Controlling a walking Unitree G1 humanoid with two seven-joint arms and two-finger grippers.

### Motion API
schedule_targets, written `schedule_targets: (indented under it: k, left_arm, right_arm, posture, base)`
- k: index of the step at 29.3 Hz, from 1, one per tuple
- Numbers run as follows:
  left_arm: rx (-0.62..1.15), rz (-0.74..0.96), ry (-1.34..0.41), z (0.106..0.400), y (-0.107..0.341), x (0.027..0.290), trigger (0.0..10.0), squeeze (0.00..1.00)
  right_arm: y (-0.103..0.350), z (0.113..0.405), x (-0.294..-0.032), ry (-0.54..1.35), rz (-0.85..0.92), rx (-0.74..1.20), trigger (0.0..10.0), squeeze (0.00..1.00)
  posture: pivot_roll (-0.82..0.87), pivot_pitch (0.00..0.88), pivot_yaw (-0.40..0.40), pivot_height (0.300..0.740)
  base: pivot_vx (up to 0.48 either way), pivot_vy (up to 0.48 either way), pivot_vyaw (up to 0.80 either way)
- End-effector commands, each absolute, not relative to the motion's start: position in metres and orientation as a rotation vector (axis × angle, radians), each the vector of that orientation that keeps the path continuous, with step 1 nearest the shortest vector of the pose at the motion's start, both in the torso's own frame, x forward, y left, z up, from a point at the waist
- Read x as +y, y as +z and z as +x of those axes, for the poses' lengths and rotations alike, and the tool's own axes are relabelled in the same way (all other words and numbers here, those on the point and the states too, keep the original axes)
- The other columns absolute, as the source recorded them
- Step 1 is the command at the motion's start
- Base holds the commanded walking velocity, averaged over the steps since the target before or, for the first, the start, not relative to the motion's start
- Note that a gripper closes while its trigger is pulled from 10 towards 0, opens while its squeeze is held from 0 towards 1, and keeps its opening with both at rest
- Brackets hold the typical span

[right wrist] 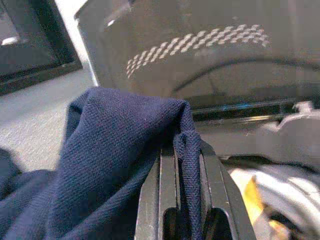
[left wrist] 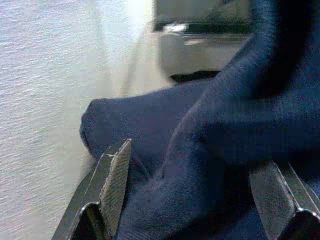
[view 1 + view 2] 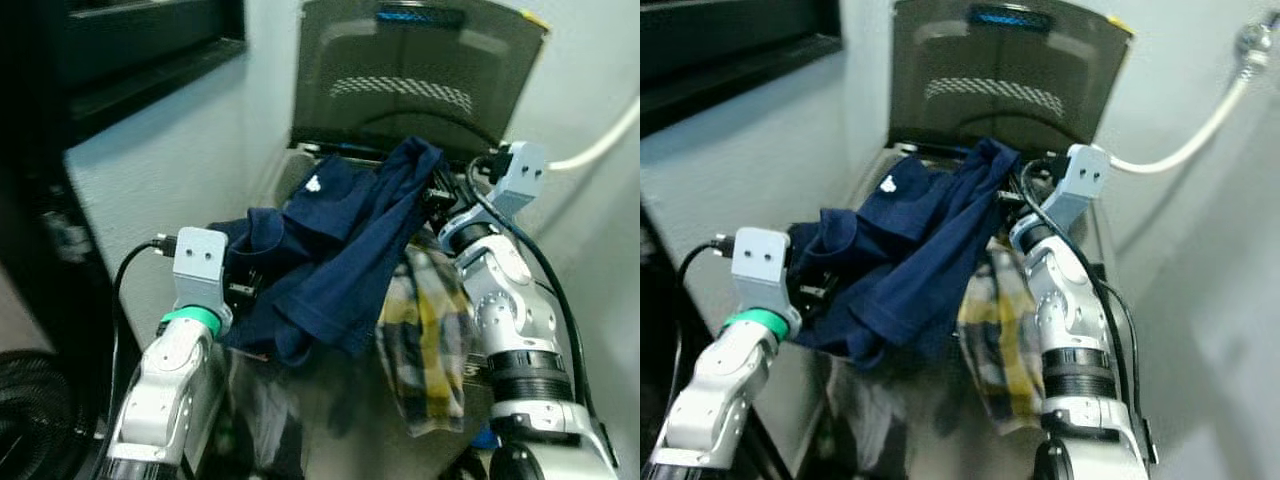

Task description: Clothes washing

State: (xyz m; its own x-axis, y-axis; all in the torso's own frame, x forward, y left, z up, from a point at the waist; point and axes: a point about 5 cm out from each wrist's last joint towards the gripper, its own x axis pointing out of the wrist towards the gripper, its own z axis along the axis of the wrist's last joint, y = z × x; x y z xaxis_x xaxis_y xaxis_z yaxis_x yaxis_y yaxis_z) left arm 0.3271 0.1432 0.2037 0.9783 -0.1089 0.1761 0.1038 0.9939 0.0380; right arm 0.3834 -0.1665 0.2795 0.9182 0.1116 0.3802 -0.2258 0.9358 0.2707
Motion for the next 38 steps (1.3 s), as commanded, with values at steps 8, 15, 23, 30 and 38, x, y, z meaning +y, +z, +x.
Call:
schedule_targets:
  k: [8, 15, 23, 30, 38]
  left_arm:
    - [-0.174, 0.038, -0.078, 0.3256, 0.2017, 0.1495, 10.0, 0.0]
    - [-0.167, 0.013, -0.07, 0.3253, 0.2009, 0.151, 10.0, 0.0]
    - [-0.159, -0.076, -0.076, 0.3246, 0.2029, 0.1531, 10.0, 0.0]
    - [-0.164, -0.069, -0.089, 0.3237, 0.2032, 0.1529, 10.0, 0.0]
    - [-0.158, -0.027, -0.098, 0.3233, 0.2025, 0.153, 10.0, 0.0]
  right_arm:
    - [0.2876, 0.3817, -0.1633, 0.185, 0.296, -0.405, 10.0, 0.0]
    - [0.2869, 0.381, -0.1623, 0.188, 0.296, -0.404, 10.0, 0.0]
    - [0.2873, 0.3812, -0.1613, 0.188, 0.299, -0.404, 10.0, 0.0]
    - [0.2872, 0.3812, -0.1601, 0.192, 0.302, -0.402, 10.0, 0.0]
    - [0.2875, 0.3806, -0.1601, 0.191, 0.308, -0.403, 10.0, 0.0]
  posture:
    - [0.01, 0.0, -0.013, 0.74]
    - [0.02, 0.0, -0.018, 0.74]
    - [0.02, 0.0, -0.021, 0.74]
    - [0.02, 0.0, -0.021, 0.74]
    - [0.02, 0.0, -0.016, 0.74]
  base:
    - [0.0, -0.48, 0.0]
    - [0.0, -0.322, 0.0]
    - [0.0, 0.36, 0.0]
    - [0.0, 0.411, 0.0]
    - [0.0, 0.0, 0.0]
